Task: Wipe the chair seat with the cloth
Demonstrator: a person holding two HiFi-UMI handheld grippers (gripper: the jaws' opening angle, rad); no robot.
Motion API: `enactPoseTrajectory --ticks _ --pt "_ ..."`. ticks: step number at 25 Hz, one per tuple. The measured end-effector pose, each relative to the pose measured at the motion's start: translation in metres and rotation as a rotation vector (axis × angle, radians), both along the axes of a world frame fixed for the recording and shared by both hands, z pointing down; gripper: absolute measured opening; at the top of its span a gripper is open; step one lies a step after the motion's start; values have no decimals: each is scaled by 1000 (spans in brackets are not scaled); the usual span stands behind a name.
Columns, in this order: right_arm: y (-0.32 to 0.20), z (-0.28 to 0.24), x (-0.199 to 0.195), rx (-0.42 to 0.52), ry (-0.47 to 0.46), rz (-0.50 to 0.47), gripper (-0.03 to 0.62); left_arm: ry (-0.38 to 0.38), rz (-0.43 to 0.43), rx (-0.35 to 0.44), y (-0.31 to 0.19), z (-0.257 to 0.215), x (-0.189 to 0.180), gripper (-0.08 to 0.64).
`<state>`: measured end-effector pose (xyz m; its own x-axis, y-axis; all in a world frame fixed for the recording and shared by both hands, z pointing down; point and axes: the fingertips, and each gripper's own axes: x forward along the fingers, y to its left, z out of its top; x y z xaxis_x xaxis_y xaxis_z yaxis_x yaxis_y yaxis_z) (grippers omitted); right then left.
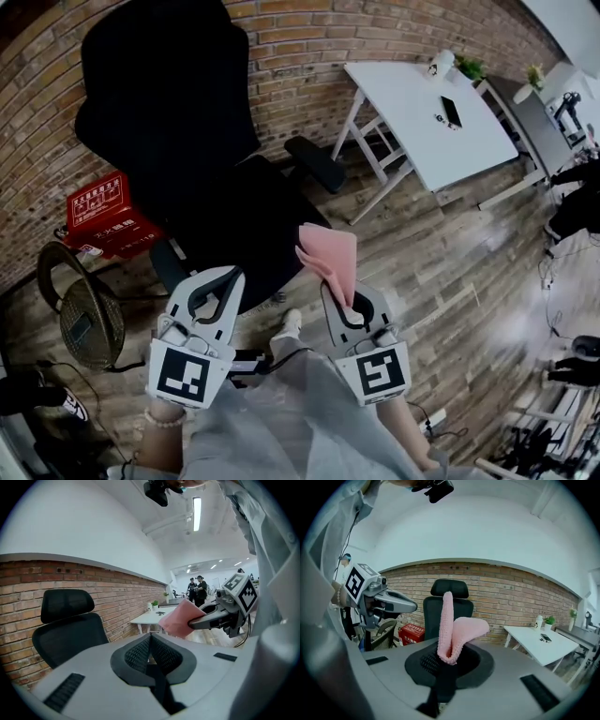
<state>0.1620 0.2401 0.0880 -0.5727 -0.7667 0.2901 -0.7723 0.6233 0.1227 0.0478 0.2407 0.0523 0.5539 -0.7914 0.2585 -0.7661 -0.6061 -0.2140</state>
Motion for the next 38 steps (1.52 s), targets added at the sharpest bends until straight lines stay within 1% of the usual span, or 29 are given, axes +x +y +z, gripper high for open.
enactPoseTrajectory --ticks 3,5,10,17,21,25,28,34,36,38 --pt "-33 3 14 -3 10 -40 54 -20 -32 -9 -31 4 10 18" --pt "-52 4 23 -5 11 -55 54 -14 -64 -27 -48 7 14 18" --pt "-87 11 40 -12 4 -93 54 -32 -113 -31 -81 11 29 18" --pt "-118 42 34 -72 15 -155 54 -66 -151 -43 -116 22 26 18" --pt "-129 62 24 -120 34 -174 54 -52 -176 -65 -133 39 16 18" --pt "-144 81 11 -144 49 -170 54 -34 -180 -82 -155 59 6 18" --pt "-155 97 2 -168 53 -165 54 -35 -182 -93 -169 73 -5 18" --pt "-183 132 -22 -215 55 -149 54 -37 -213 -124 -199 105 -43 18" --pt "-194 144 -30 -221 69 -144 54 -41 -206 -131 -208 117 -55 18" --pt "-206 157 -39 -221 102 -144 54 -49 -193 -139 -218 130 -66 18"
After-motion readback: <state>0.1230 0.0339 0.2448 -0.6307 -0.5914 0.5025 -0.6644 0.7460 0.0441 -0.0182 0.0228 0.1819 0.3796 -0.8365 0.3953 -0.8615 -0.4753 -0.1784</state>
